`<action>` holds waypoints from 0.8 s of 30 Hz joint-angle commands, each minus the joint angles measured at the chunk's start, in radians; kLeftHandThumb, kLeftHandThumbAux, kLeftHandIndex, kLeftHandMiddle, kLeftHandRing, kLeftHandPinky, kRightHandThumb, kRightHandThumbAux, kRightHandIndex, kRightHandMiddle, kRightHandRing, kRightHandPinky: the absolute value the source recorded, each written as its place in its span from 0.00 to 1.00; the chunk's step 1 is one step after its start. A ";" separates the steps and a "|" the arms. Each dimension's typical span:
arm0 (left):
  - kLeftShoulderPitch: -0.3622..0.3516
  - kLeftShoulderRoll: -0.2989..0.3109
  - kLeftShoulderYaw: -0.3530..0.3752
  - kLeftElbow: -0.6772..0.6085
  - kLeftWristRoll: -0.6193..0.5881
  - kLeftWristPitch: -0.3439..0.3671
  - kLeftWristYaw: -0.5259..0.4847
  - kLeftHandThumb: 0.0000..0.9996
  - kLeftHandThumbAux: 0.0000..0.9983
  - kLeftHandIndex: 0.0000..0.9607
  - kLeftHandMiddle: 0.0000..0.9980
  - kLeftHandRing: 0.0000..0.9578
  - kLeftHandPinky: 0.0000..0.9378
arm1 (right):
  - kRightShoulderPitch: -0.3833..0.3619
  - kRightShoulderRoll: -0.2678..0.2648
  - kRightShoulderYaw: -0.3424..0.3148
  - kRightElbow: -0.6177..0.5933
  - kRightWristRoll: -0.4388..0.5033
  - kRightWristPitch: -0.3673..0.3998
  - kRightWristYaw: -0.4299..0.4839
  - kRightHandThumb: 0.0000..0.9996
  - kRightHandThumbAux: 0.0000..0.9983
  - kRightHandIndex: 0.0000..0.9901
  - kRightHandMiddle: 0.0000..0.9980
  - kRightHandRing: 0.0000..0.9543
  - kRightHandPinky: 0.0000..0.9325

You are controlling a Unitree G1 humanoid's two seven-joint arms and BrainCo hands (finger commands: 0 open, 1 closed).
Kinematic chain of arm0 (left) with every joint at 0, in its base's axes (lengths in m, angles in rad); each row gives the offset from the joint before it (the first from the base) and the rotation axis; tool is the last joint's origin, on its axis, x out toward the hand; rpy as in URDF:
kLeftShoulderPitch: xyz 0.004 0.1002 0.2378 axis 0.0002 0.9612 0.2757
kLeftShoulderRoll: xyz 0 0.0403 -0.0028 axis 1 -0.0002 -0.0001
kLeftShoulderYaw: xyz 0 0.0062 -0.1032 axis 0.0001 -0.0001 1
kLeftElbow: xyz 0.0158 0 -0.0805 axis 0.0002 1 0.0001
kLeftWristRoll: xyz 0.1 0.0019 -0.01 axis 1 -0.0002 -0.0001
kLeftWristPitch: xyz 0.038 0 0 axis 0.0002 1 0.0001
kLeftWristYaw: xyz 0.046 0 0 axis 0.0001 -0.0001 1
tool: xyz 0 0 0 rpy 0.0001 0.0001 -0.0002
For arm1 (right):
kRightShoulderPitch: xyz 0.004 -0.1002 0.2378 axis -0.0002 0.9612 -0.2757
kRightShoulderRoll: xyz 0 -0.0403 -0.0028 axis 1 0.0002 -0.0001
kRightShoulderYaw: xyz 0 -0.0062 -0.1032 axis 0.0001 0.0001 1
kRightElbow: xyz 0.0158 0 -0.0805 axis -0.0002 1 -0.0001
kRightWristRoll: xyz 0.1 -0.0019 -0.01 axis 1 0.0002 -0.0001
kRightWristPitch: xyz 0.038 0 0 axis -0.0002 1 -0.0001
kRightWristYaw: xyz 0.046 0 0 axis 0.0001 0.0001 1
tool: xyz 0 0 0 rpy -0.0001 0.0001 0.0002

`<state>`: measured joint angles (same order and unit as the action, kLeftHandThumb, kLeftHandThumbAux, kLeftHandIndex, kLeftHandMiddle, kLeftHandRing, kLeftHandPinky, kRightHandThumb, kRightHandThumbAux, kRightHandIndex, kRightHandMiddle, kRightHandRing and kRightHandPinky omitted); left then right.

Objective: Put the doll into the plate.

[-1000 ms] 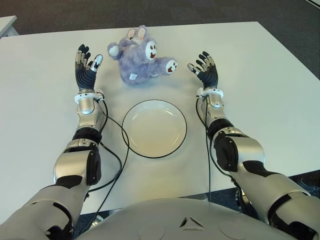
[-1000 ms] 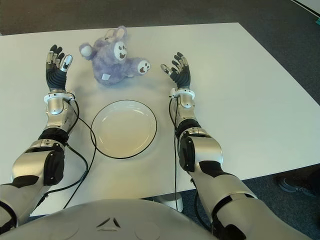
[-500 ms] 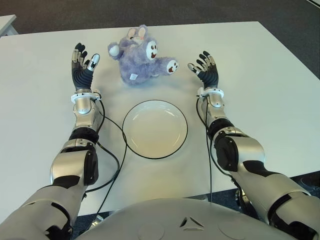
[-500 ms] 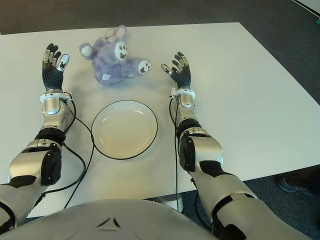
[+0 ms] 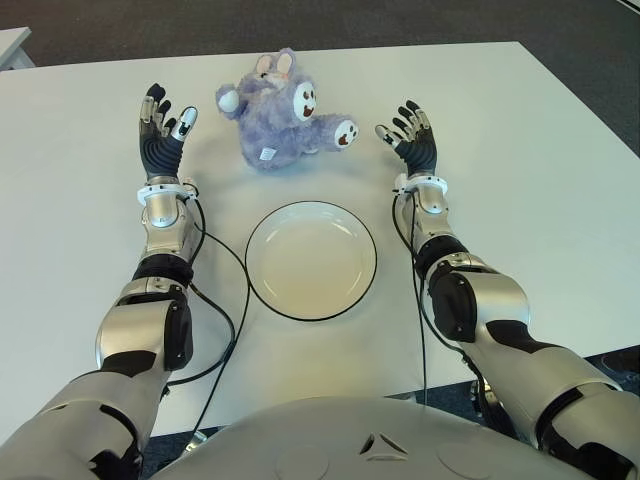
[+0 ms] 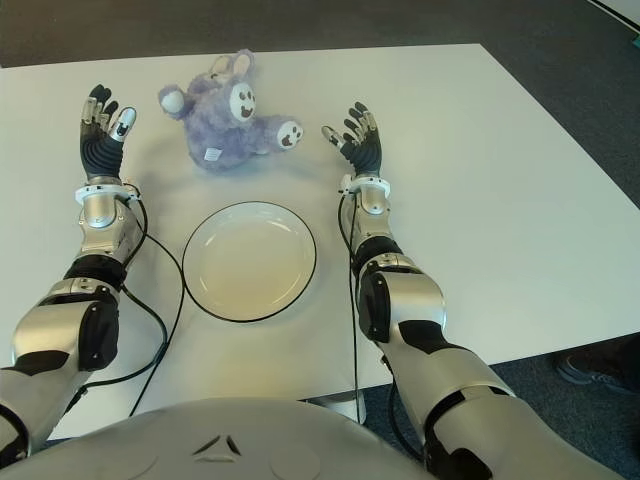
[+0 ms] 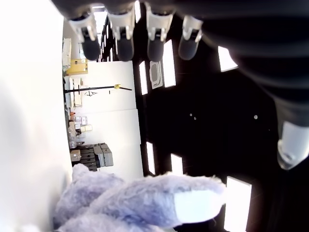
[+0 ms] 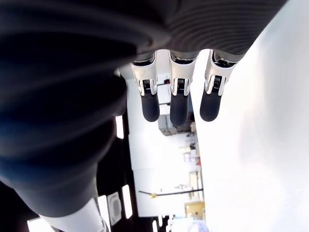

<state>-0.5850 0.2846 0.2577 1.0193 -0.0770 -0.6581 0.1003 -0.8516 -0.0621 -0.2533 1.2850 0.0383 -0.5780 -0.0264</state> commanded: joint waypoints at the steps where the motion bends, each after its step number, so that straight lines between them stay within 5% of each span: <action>1: -0.008 0.015 -0.002 -0.012 0.012 0.023 0.009 0.00 0.50 0.00 0.07 0.03 0.00 | 0.034 0.012 0.002 0.023 -0.003 0.020 -0.003 0.19 0.85 0.10 0.13 0.13 0.17; 24: -0.045 0.059 -0.018 -0.039 0.067 0.068 0.017 0.00 0.47 0.00 0.06 0.04 0.00 | 0.031 0.014 -0.001 0.023 0.000 0.019 0.001 0.21 0.85 0.11 0.14 0.14 0.17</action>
<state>-0.6165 0.3322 0.2475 0.9813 -0.0190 -0.6114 0.1116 -0.8554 -0.0606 -0.2538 1.2851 0.0391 -0.5781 -0.0253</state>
